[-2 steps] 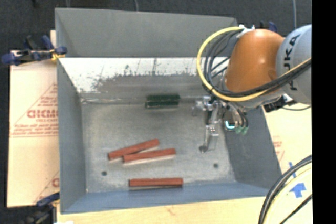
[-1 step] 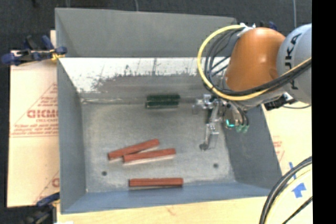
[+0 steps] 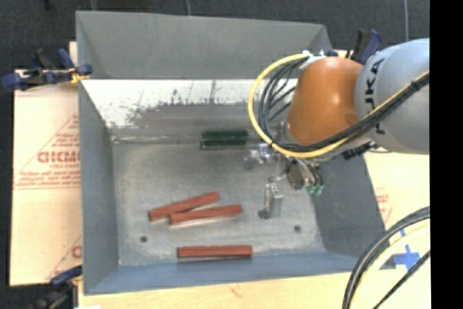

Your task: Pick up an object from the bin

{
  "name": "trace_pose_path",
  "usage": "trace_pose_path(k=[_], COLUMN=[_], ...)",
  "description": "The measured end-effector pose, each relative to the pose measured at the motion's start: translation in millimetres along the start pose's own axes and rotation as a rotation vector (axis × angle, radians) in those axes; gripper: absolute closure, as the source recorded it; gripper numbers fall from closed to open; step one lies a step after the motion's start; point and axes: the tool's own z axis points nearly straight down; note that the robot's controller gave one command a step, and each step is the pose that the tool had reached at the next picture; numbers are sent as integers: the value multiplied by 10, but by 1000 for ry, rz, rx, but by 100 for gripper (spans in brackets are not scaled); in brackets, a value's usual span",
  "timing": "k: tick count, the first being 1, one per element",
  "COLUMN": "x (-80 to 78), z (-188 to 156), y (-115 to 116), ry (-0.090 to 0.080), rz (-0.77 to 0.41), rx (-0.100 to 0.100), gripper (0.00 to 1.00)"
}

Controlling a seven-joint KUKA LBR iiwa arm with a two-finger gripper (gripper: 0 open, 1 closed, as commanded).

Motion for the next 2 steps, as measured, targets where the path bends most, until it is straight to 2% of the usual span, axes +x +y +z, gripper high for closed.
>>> trace_pose_path(k=[1, 2], x=[12, 47], z=[107, -39], y=[92, 61], ry=[3, 16], rz=[-30, -147], rx=[-1, -5], gripper=[0, 0])
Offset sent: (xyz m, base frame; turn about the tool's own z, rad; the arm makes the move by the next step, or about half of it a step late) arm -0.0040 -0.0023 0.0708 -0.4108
